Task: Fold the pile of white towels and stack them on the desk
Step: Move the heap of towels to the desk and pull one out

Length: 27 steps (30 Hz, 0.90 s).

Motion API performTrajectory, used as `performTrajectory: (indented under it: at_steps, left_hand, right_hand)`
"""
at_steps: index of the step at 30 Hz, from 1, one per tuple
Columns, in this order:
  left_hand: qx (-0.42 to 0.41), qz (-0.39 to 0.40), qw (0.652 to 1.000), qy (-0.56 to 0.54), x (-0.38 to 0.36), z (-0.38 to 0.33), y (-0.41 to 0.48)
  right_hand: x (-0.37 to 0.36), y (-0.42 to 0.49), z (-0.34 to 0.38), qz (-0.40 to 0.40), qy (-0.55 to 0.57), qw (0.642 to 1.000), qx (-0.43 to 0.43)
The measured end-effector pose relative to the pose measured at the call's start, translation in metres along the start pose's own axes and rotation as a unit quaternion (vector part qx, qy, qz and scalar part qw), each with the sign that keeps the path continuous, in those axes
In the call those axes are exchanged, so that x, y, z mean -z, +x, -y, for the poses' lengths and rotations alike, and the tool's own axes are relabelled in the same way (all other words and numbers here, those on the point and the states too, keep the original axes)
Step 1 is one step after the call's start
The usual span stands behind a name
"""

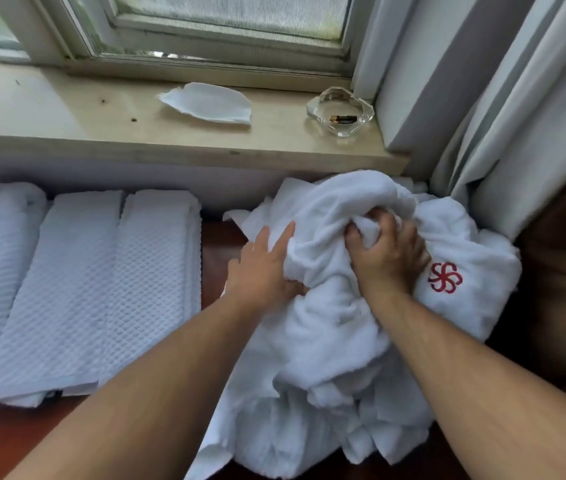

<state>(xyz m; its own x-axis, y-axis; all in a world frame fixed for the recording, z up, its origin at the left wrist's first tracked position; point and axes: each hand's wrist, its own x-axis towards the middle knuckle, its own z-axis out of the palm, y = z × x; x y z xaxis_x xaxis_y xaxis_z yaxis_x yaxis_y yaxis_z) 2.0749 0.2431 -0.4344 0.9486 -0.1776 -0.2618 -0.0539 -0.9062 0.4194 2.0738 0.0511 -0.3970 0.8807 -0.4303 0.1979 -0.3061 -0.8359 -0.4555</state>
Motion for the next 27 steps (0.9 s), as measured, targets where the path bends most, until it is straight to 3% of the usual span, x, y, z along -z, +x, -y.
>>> performTrajectory:
  at_steps: [9, 19, 27]
  left_hand:
    - [0.010, -0.023, 0.997, -0.069, 0.021, 0.005, -0.064]
    - [0.021, -0.119, 0.992, -0.047, 0.085, -0.039, -0.130]
    - [0.026, -0.170, 0.984, -0.051, 0.086, -0.063, -0.186]
  right_hand:
    - [0.061, -0.069, 0.000, -0.036, 0.047, 0.997, 0.046]
    - [0.151, -0.081, 0.003, -0.018, 0.096, 0.990, 0.097]
    - [0.181, -0.096, -0.009, 0.000, 0.140, 0.983, 0.123]
